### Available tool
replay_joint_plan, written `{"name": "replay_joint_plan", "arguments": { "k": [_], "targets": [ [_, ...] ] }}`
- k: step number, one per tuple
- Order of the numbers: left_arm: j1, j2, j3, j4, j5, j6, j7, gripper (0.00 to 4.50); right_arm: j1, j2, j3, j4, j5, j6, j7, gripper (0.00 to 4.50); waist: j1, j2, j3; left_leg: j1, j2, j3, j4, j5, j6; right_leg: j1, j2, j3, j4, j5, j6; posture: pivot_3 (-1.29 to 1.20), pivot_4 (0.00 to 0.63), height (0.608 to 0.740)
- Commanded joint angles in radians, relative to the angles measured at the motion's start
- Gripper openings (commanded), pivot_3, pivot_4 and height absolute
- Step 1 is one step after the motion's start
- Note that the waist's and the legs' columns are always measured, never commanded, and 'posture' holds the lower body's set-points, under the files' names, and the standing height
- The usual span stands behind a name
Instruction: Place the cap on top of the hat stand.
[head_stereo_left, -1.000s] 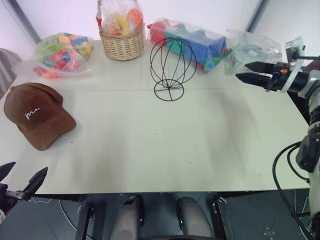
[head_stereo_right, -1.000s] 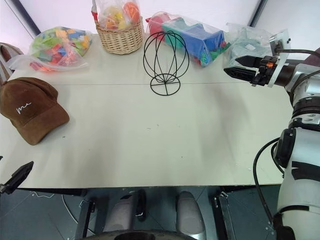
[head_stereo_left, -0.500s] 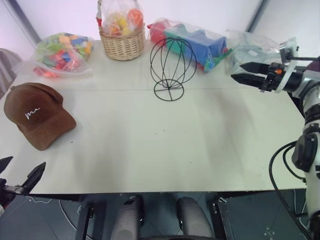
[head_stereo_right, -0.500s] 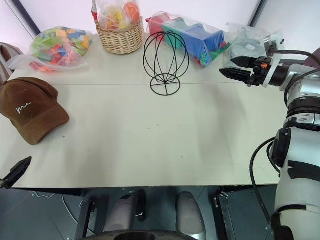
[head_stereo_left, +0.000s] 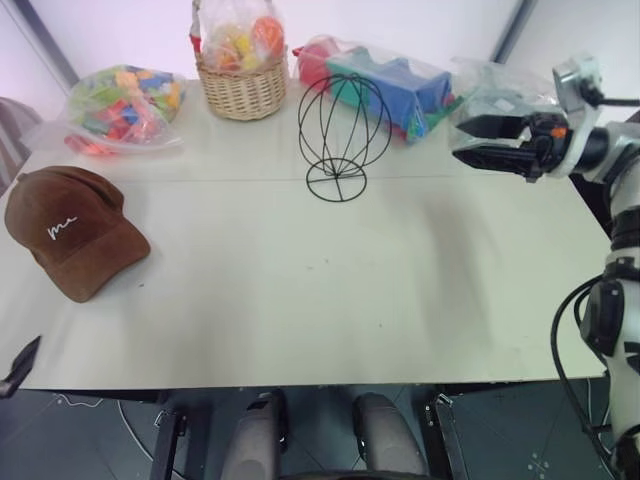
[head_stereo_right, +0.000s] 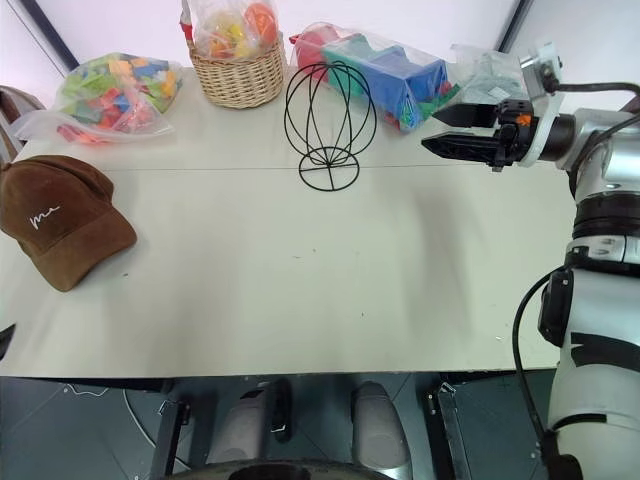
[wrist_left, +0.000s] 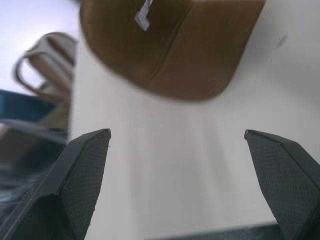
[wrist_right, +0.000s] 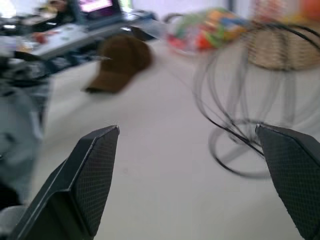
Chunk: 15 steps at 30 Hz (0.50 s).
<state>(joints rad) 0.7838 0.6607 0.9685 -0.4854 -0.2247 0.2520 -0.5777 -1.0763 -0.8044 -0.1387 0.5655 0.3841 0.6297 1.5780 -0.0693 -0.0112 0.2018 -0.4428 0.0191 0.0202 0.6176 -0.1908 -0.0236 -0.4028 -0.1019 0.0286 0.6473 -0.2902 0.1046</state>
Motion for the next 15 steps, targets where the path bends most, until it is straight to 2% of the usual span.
{"name": "replay_joint_plan", "arguments": {
  "k": [1, 5, 7, 15],
  "targets": [
    [0.037, 0.027, -0.012, 0.075, 0.178, -0.225, -0.004, 4.50, 0.027, -0.020, -0.037, -0.215, 0.118, 0.127, -0.018, 4.48, 0.002, -0.002, -0.001, 0.000, 0.002, 0.000, -0.001, -0.001, -0.001, -0.002, 0.000, 0.000, 0.000, 0.000, 0.000, 0.00, 0.150, 0.740],
    [0.050, 0.068, -0.035, 0.239, 0.370, -0.542, 0.057, 4.50, 0.071, -0.026, -0.035, -0.358, 0.198, 0.224, -0.047, 4.48, 0.004, -0.005, -0.003, 0.000, 0.003, 0.002, -0.003, -0.001, -0.002, -0.004, -0.004, 0.000, -0.002, 0.001, -0.002, 0.00, 0.150, 0.740],
    [0.022, 0.091, -0.060, 0.331, 0.455, -0.680, 0.127, 4.50, 0.099, -0.022, -0.029, -0.400, 0.223, 0.245, -0.063, 4.48, 0.003, -0.005, -0.004, 0.000, 0.004, 0.006, -0.005, -0.001, -0.002, -0.004, -0.013, -0.003, -0.002, 0.002, -0.004, 0.00, 0.150, 0.740],
    [-0.187, 0.163, -0.196, 0.561, 0.614, -0.867, 0.323, 4.50, 0.182, -0.008, -0.005, -0.486, 0.289, 0.289, -0.107, 4.48, 0.001, -0.007, -0.005, -0.001, 0.007, 0.016, -0.005, -0.001, -0.001, -0.009, -0.017, -0.008, -0.001, 0.006, -0.008, 0.00, 0.150, 0.740]
  ]
}}
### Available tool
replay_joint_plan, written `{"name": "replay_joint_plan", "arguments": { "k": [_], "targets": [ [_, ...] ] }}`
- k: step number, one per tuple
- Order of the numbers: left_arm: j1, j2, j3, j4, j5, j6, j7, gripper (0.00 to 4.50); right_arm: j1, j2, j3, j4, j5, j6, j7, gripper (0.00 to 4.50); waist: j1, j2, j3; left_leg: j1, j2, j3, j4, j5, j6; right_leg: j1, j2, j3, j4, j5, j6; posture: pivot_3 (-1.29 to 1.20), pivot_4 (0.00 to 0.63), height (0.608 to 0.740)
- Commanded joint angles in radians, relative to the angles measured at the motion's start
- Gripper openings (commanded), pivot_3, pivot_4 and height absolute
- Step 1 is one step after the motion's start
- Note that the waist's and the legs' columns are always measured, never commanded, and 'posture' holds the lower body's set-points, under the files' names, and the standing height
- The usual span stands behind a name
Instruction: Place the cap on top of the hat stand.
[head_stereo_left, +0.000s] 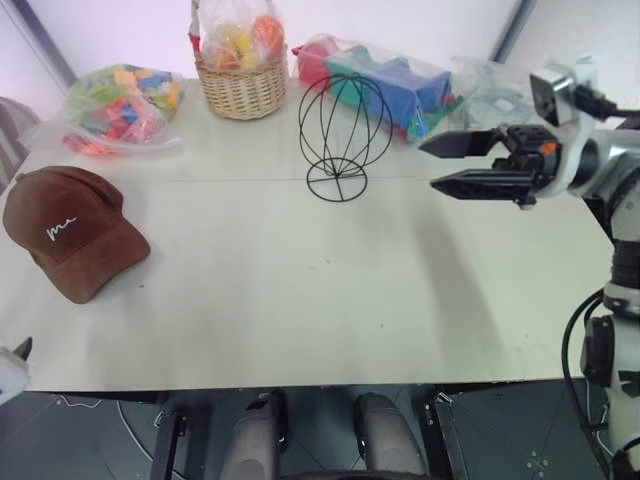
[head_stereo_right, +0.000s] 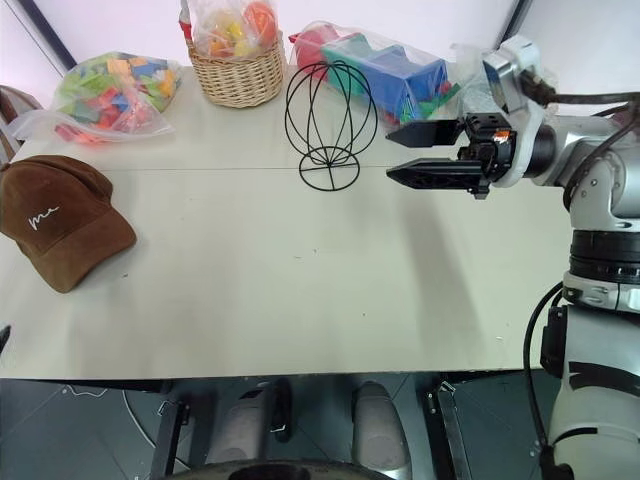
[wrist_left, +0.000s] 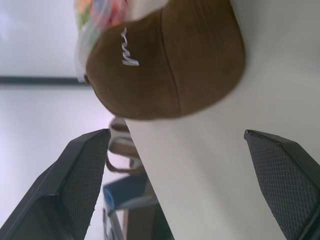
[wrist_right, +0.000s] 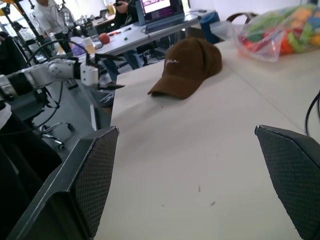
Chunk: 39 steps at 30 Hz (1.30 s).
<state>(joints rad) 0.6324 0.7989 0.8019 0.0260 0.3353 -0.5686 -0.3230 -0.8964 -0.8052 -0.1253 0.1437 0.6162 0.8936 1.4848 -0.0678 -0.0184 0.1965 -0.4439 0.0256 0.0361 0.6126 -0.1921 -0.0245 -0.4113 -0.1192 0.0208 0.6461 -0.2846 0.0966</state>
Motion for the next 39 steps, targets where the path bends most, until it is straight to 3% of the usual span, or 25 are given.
{"name": "replay_joint_plan", "arguments": {
  "k": [1, 18, 27, 30, 37, 39],
  "targets": [
    [-0.063, 0.030, -0.053, 0.073, 0.075, -0.058, 0.093, 4.50, 0.012, -0.005, -0.019, -0.090, 0.074, 0.039, -0.022, 4.48, 0.000, 0.000, 0.000, 0.000, 0.001, 0.000, 0.000, 0.000, 0.000, -0.001, 0.000, 0.000, 0.000, 0.000, 0.001, 0.00, 0.150, 0.740],
    [-0.426, 0.131, -0.433, 0.469, 0.300, -0.121, 0.455, 4.50, 0.029, 0.002, -0.010, -0.147, 0.144, 0.057, -0.143, 4.48, 0.005, -0.001, -0.001, 0.000, 0.008, 0.013, 0.001, 0.000, 0.001, -0.007, 0.000, -0.004, 0.003, 0.009, 0.013, 0.00, 0.150, 0.740],
    [-0.541, 0.118, -0.564, 0.479, 0.324, -0.090, 0.560, 4.50, 0.020, -0.003, -0.005, -0.153, 0.151, 0.052, -0.175, 4.48, 0.024, -0.001, -0.002, 0.000, 0.008, 0.013, 0.001, 0.001, 0.001, -0.008, 0.000, -0.003, 0.003, 0.013, 0.019, 0.00, 0.150, 0.740],
    [-0.537, 0.115, -0.581, 0.474, 0.308, -0.083, 0.574, 3.62, 0.019, -0.002, -0.006, -0.152, 0.152, 0.050, -0.185, 4.50, 0.027, -0.001, -0.002, 0.000, 0.008, 0.013, 0.001, 0.001, 0.001, -0.009, -0.001, -0.003, 0.003, 0.013, 0.019, 0.00, 0.150, 0.740],
    [-0.518, 0.113, -0.605, 0.459, 0.286, -0.067, 0.592, 0.02, 0.012, 0.003, -0.001, -0.145, 0.153, 0.044, -0.197, 4.50, 0.028, 0.000, -0.003, 0.000, 0.009, 0.013, 0.001, 0.001, 0.001, -0.009, -0.001, -0.003, 0.003, 0.013, 0.019, 0.00, 0.150, 0.740],
    [-0.513, 0.113, -0.608, 0.452, 0.283, -0.059, 0.600, 0.02, 0.007, 0.007, -0.002, -0.144, 0.157, 0.046, -0.200, 4.50, 0.027, 0.000, -0.003, 0.000, 0.009, 0.013, 0.001, 0.000, 0.000, -0.008, -0.001, -0.003, 0.003, 0.012, 0.017, 0.00, 0.150, 0.740]
  ]
}}
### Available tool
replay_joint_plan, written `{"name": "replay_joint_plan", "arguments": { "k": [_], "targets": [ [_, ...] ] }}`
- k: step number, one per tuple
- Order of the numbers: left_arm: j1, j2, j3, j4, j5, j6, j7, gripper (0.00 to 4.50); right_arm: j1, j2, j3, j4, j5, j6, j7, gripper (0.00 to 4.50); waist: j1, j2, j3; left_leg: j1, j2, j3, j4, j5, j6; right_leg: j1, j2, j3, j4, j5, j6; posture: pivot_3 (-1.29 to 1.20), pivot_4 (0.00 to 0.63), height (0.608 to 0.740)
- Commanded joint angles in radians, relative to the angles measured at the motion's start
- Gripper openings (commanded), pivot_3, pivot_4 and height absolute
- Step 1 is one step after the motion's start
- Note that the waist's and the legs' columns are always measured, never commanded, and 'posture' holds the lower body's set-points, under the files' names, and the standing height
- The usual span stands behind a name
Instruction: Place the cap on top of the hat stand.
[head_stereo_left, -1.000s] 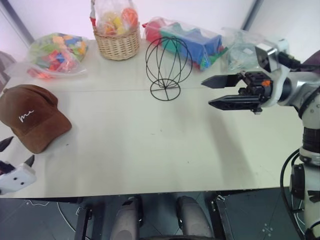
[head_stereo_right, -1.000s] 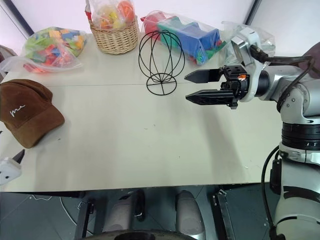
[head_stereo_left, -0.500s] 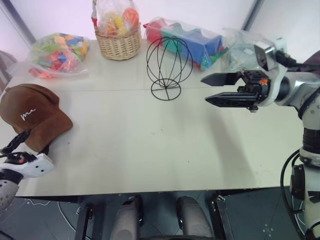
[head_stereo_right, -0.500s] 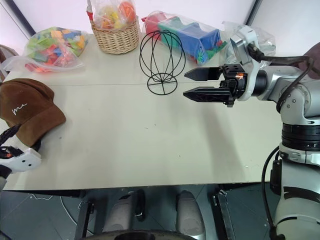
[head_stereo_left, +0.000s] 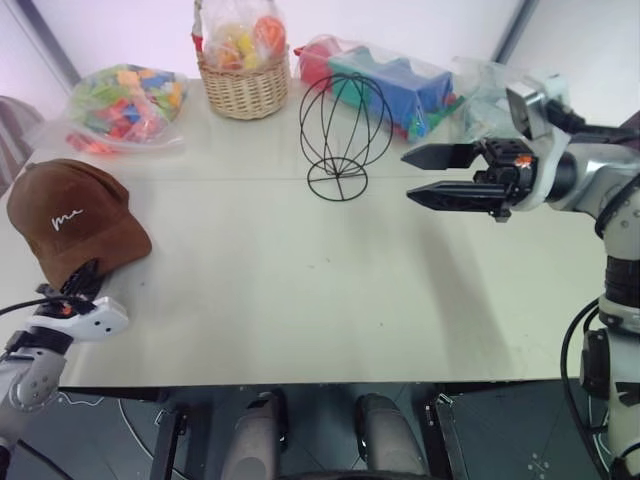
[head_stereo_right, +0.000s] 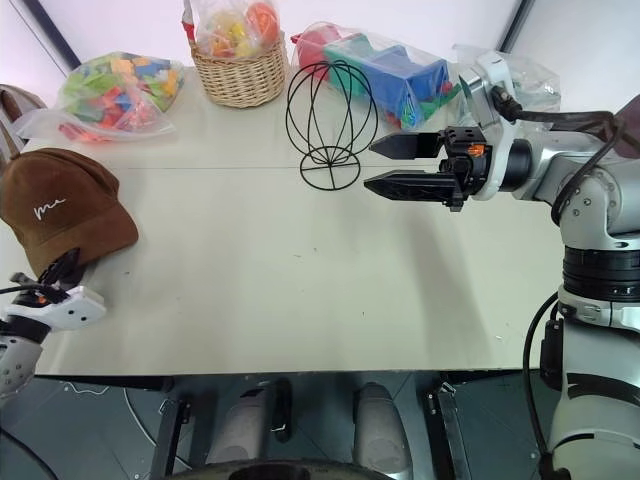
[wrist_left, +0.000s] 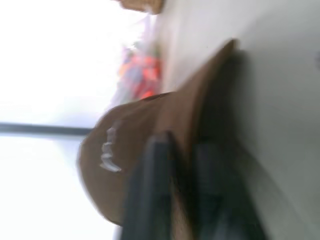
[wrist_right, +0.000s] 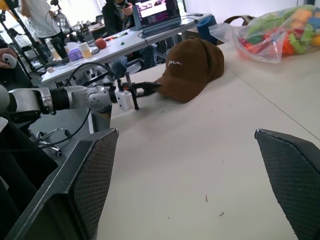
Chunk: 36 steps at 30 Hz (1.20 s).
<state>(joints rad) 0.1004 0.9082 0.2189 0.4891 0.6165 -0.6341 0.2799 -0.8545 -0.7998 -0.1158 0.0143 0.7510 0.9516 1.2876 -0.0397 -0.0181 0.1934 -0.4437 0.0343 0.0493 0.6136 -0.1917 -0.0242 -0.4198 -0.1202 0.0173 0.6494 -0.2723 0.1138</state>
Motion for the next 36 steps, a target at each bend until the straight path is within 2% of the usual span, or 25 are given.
{"name": "replay_joint_plan", "arguments": {
  "k": [1, 6, 10, 15, 17, 19, 23, 27, 31, 36],
  "targets": [
    [0.021, 0.003, -0.023, -0.017, 0.005, 0.015, 0.006, 0.02, -0.036, 0.003, -0.011, -0.015, 0.023, -0.011, -0.004, 4.50, -0.002, 0.000, 0.000, 0.000, 0.000, 0.000, 0.000, 0.000, 0.000, 0.000, -0.001, 0.000, 0.000, 0.001, -0.001, 0.00, 0.150, 0.740],
    [0.028, 0.000, -0.014, -0.065, 0.030, 0.068, 0.061, 0.02, -0.041, 0.008, -0.010, -0.006, 0.023, -0.017, -0.005, 4.50, -0.002, 0.000, 0.000, 0.000, 0.000, 0.001, 0.001, 0.000, 0.001, 0.000, -0.001, 0.000, 0.000, 0.001, 0.000, 0.00, 0.150, 0.740],
    [0.062, -0.001, 0.067, -0.228, 0.040, 0.149, 0.095, 0.02, -0.056, -0.004, -0.016, 0.045, -0.010, -0.061, -0.008, 4.50, -0.003, -0.001, 0.000, -0.001, 0.000, 0.002, 0.001, 0.001, 0.001, -0.001, -0.001, 0.000, 0.000, 0.002, 0.001, 0.00, 0.150, 0.740],
    [0.034, -0.008, 0.193, -0.626, -0.008, 0.282, -0.043, 0.02, -0.114, -0.093, -0.043, 0.265, -0.091, -0.174, 0.042, 4.50, 0.005, -0.002, 0.000, -0.004, 0.000, 0.003, 0.001, 0.000, 0.000, -0.003, -0.001, -0.001, -0.001, 0.001, -0.001, 0.00, 0.150, 0.740],
    [-0.047, -0.004, 0.180, -0.732, -0.042, 0.324, -0.121, 0.02, -0.132, -0.125, -0.043, 0.341, -0.120, -0.217, 0.064, 4.50, 0.014, -0.002, 0.000, -0.004, -0.001, 0.004, 0.001, 0.000, 0.000, -0.003, -0.001, -0.001, -0.002, 0.002, -0.001, 0.00, 0.150, 0.740],
    [-0.161, -0.001, 0.117, -0.775, -0.077, 0.341, -0.198, 0.02, -0.149, -0.144, -0.051, 0.402, -0.137, -0.247, 0.076, 4.50, 0.020, -0.002, 0.000, -0.004, -0.001, 0.004, 0.002, 0.000, 0.000, -0.003, 0.000, -0.001, -0.002, 0.002, -0.001, 0.00, 0.150, 0.740],
    [-0.412, -0.053, -0.041, -0.775, -0.120, 0.347, -0.311, 0.02, -0.157, -0.162, -0.057, 0.464, -0.166, -0.296, 0.089, 4.50, 0.025, -0.002, 0.000, -0.004, -0.002, 0.005, 0.002, 0.002, 0.003, -0.002, 0.004, -0.001, -0.001, 0.005, 0.005, 0.00, 0.150, 0.740],
    [-0.646, -0.167, -0.218, -0.696, -0.152, 0.291, -0.393, 0.02, -0.137, -0.174, -0.083, 0.471, -0.173, -0.318, 0.081, 4.50, 0.025, -0.002, 0.001, -0.004, -0.001, 0.004, 0.004, 0.003, 0.003, -0.001, 0.008, -0.001, -0.001, 0.008, 0.013, 0.00, 0.150, 0.740],
    [-0.789, -0.251, -0.316, -0.556, -0.127, 0.180, -0.384, 0.02, -0.107, -0.201, -0.128, 0.441, -0.156, -0.305, 0.075, 4.50, 0.025, -0.002, 0.001, -0.005, -0.001, 0.004, 0.009, 0.003, 0.003, 0.000, 0.008, 0.000, -0.001, 0.010, 0.019, 0.00, 0.150, 0.740],
    [-0.903, -0.324, -0.375, -0.386, -0.094, 0.061, -0.338, 0.02, -0.031, -0.247, -0.199, 0.363, -0.121, -0.257, 0.059, 4.50, 0.026, -0.002, 0.001, -0.005, -0.001, 0.003, 0.015, 0.003, 0.003, 0.004, 0.008, 0.000, -0.001, 0.012, 0.023, 0.00, 0.150, 0.740]
  ]
}}
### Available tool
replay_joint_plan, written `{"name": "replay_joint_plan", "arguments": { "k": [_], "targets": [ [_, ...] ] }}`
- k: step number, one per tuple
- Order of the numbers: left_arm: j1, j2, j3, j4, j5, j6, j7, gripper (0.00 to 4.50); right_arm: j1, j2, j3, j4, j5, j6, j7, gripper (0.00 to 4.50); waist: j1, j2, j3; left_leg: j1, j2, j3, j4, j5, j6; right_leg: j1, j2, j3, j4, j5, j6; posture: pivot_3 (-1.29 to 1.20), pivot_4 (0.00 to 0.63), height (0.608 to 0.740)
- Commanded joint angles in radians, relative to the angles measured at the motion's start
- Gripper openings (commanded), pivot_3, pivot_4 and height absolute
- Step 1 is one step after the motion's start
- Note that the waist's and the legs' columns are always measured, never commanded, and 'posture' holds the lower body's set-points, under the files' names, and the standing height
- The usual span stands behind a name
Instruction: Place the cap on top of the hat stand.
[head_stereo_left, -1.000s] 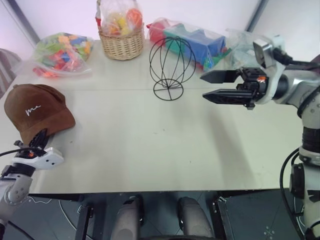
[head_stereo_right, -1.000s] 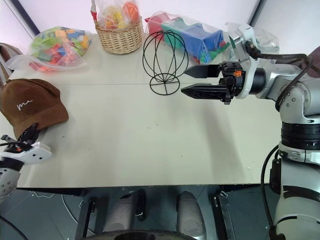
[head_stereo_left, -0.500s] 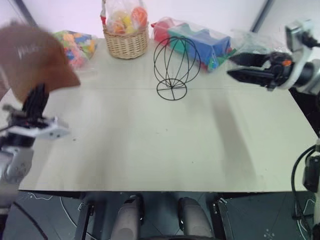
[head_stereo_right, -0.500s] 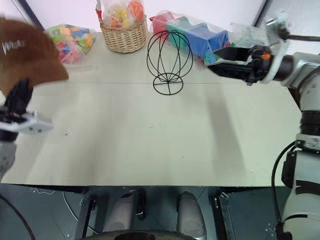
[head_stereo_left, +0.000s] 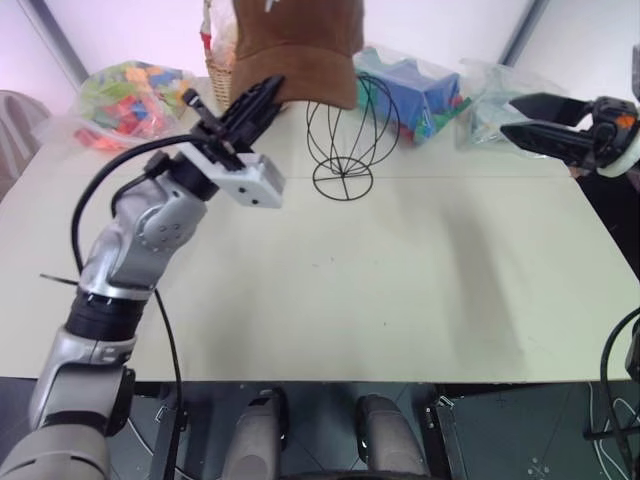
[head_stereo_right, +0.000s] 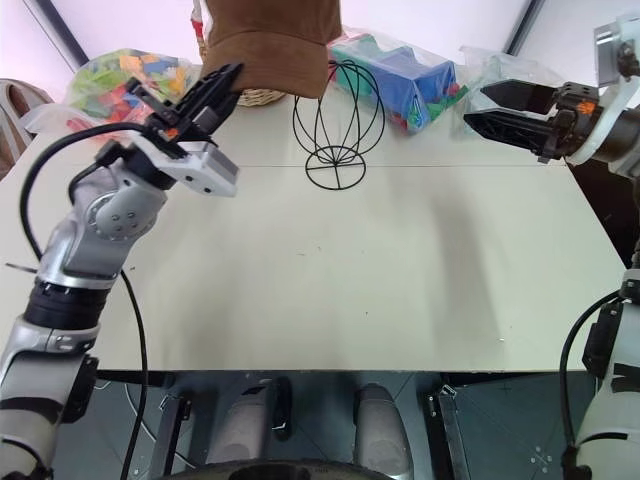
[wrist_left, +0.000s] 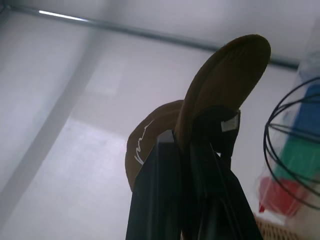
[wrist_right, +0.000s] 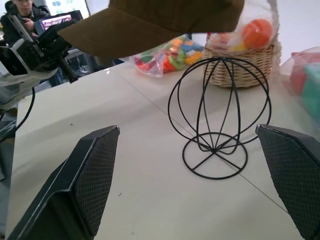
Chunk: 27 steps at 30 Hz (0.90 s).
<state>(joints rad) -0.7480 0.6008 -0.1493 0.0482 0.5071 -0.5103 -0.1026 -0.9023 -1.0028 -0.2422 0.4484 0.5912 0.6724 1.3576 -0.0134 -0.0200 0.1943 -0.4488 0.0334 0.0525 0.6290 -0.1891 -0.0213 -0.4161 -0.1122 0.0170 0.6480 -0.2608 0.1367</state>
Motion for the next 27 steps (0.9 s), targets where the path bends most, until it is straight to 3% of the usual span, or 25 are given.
{"name": "replay_joint_plan", "arguments": {
  "k": [1, 11, 18, 27],
  "targets": [
    [-0.077, -0.033, -0.017, 0.089, 0.027, -0.082, 0.061, 0.02, 0.039, -0.055, -0.093, -0.090, 0.046, 0.033, -0.020, 4.50, 0.000, 0.000, 0.000, 0.000, 0.000, 0.000, 0.001, 0.000, 0.000, 0.001, 0.000, 0.000, -0.001, 0.000, 0.000, 0.00, 0.150, 0.740],
    [-0.189, -0.170, -0.116, 0.348, 0.129, -0.171, 0.163, 0.02, 0.170, -0.067, -0.199, -0.222, 0.106, 0.092, -0.101, 4.50, 0.000, 0.000, 0.000, 0.004, 0.000, -0.001, 0.004, 0.000, 0.000, 0.007, 0.000, 0.000, -0.003, 0.000, 0.000, 0.00, 0.150, 0.740],
    [-0.192, -0.199, -0.201, 0.448, 0.265, -0.130, 0.232, 0.02, 0.190, -0.053, -0.204, -0.254, 0.133, 0.102, -0.135, 4.50, 0.002, 0.000, 0.000, 0.004, 0.000, -0.001, 0.003, 0.000, 0.000, 0.006, 0.000, 0.000, -0.002, 0.001, 0.001, 0.00, 0.150, 0.740],
    [-0.163, -0.241, -0.238, 0.531, 0.224, -0.119, 0.188, 0.02, 0.171, -0.038, -0.173, -0.246, 0.143, 0.096, -0.152, 4.50, 0.002, 0.000, 0.000, 0.004, 0.000, -0.002, 0.003, 0.000, 0.000, 0.006, 0.000, 0.000, -0.002, 0.000, 0.000, 0.00, 0.150, 0.740]
  ]
}}
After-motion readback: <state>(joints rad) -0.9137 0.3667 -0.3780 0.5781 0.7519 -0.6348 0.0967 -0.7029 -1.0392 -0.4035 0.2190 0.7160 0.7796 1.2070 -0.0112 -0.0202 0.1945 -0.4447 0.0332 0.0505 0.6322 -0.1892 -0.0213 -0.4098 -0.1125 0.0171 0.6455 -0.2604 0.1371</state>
